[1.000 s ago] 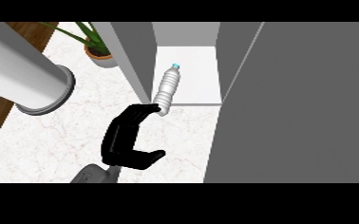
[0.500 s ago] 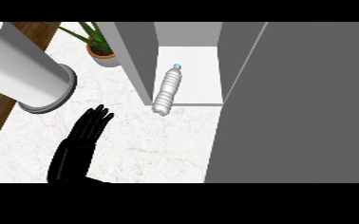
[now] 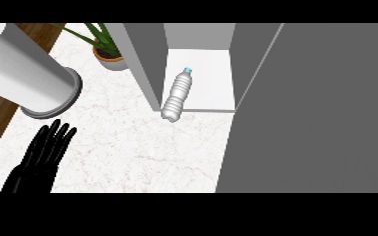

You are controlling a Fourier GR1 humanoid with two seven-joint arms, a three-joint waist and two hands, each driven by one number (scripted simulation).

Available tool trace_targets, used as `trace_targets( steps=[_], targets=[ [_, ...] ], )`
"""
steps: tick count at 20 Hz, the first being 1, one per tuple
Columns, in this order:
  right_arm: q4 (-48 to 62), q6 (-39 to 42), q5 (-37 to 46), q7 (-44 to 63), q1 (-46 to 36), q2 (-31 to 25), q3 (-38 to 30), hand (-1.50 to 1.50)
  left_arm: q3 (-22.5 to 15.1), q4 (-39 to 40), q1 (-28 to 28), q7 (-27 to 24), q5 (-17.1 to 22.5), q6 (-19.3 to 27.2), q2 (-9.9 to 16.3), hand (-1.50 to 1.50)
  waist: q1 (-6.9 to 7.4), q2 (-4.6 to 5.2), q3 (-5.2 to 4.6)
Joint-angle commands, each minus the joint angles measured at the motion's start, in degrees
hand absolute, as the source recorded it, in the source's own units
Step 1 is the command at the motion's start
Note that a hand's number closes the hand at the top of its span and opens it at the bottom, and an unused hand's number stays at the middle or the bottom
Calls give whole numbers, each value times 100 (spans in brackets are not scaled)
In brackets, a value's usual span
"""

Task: Pick up the bottled water, place it into the cabinet and close the cabinet

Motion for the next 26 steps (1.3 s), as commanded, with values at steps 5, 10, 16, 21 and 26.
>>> trace_targets(
  steps=[5, 10, 16, 21, 26],
  targets=[
    [-653, -1173, 1486, 595, -1348, 300, 1462, 150, 239, -639, 534, -41, 88, -209, 440, -150, 85, -53, -16],
    [24, -2121, 2134, 858, -2502, 1072, 2361, 150, 519, -804, 695, 152, 385, -454, 775, -150, 52, -44, -17],
    [1584, -3451, 3095, 1135, -4020, 2228, 3252, 150, 770, -1227, 890, 367, 643, -511, 981, -150, 159, 16, 2],
    [2596, -4778, 2330, 710, -5162, 2252, 3210, 150, 1166, -1413, 964, 468, 881, -688, 1179, -150, 256, 72, 15],
    [3539, -5093, 1100, 321, -6211, 2259, 2552, 150, 1234, -1610, 885, 804, 915, -538, 1153, -150, 211, 116, 22]
  ],
)
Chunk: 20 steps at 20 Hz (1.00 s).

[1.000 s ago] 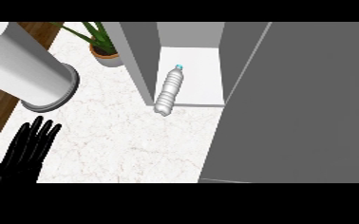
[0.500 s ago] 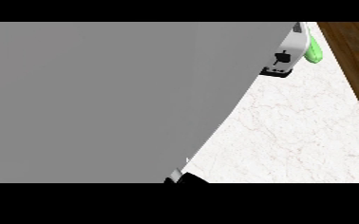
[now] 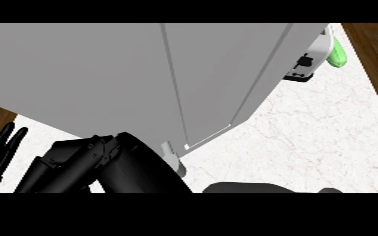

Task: Pick up the bottled water, place it into the cabinet and close the cabinet

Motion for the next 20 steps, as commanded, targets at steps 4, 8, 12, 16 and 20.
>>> trace_targets(
  steps=[4, 8, 12, 16, 20],
  targets=[
    [1459, 1083, -1379, -729, -777, 51, -793, 150, 286, -326, 545, -56, -73, -128, -41, -150, 11, 49, 11],
    [1323, 2249, -2038, -241, -781, -31, -707, 150, 299, -484, 362, 239, 23, 7, -39, -150, -118, 41, 15],
    [2100, 3031, -2316, -521, -636, -66, -1108, 150, 223, -825, 587, 318, -315, 291, -306, -150, -175, 26, 14],
    [2617, 3475, -2033, -928, -440, -127, -1378, 150, 924, -594, 594, 481, 87, -208, -118, -150, -205, 21, 12],
    [3010, 3579, -1784, -1138, -527, -151, -1759, 150, 1200, -783, 718, 774, 305, -282, -126, -150, -210, 15, 12]
  ],
)
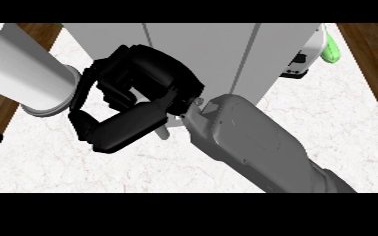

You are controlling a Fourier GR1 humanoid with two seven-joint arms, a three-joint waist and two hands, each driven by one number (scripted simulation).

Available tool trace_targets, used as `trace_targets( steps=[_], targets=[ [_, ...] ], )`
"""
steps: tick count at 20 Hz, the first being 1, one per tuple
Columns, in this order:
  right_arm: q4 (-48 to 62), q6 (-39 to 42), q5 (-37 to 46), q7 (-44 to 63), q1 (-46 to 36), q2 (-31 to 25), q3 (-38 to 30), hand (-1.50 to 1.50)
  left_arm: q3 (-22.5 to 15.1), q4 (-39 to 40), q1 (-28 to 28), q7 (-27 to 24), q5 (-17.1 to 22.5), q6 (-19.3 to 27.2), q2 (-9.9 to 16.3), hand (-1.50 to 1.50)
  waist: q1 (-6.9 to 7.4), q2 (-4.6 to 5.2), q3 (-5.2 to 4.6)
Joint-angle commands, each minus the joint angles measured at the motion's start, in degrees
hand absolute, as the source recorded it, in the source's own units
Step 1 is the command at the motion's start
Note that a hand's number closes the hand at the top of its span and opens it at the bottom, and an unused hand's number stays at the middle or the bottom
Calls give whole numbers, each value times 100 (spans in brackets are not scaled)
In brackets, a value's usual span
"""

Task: Pick up the bottled water, place it into the cabinet and close the cabinet

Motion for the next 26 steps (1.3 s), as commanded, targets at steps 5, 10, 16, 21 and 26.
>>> trace_targets(
  steps=[5, 10, 16, 21, 26],
  targets=[
    [1081, 180, 722, -789, -56, -386, -722, 150, -73, 103, -68, 41, -346, -37, -377, -150, -44, 8, -1],
    [1560, 54, 1138, -1106, -118, -538, -843, 150, 109, -156, -82, 324, -144, 27, -278, -150, -20, 12, 2],
    [1522, 53, 1060, -1017, -214, -813, -1210, 150, 54, 68, -161, 347, -155, -159, -339, -150, -72, 14, -3],
    [1845, -133, 1338, -1166, -353, -815, -1203, -150, 52, -56, -316, 459, -161, -62, -333, -150, -24, 45, -5],
    [1817, -38, 1290, -1245, -337, -833, -1278, -150, -83, -311, -314, 601, -171, 41, -415, -150, -8, 31, 1]
  ],
)
